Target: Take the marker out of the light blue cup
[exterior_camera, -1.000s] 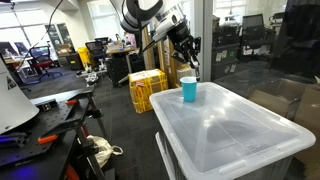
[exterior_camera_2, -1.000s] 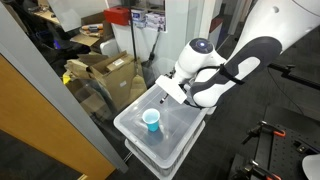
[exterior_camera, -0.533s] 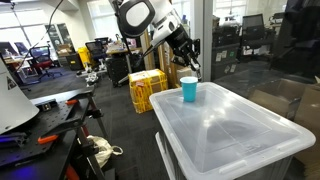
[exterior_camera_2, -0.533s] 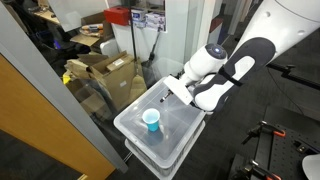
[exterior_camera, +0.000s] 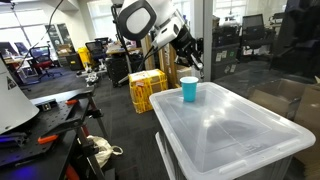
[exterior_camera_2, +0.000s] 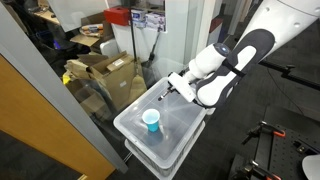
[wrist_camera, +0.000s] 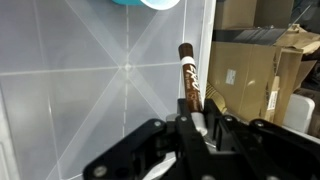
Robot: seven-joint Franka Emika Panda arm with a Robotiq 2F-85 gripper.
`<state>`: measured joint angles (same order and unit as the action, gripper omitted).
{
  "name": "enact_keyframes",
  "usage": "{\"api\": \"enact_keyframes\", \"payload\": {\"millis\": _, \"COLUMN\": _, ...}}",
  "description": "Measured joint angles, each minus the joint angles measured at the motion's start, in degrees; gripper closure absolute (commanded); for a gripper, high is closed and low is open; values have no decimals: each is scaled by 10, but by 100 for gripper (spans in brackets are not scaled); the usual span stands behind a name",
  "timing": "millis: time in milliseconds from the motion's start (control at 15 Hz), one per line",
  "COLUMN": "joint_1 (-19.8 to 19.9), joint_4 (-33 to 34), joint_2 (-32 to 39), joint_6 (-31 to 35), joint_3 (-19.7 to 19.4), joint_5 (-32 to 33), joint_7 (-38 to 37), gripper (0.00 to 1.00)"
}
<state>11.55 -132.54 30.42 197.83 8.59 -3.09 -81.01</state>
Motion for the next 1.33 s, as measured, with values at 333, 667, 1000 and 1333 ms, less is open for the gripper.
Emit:
{"api": "enact_keyframes", "payload": {"millis": 333, "joint_1": 96, "joint_4": 13, "joint_2": 8, "joint_6": 0, "joint_3": 64, "joint_5": 66, "joint_7": 0, "gripper": 95}}
{"api": "enact_keyframes", "payload": {"millis": 667, "joint_1": 183, "joint_4": 14, "joint_2": 32, "joint_6": 0, "joint_3": 130, "joint_5": 107, "joint_7": -1, "gripper": 95}}
{"api": "enact_keyframes", "payload": {"millis": 1000, "joint_1": 246, "joint_4": 13, "joint_2": 61, "joint_6": 0, "joint_3": 183, "joint_5": 104, "joint_7": 0, "gripper": 95}}
{"api": "enact_keyframes", "payload": {"millis": 1333, "joint_1": 270, "joint_4": 11, "joint_2": 71, "joint_6": 0, "joint_3": 203, "joint_5": 87, "joint_7": 0, "gripper": 40}}
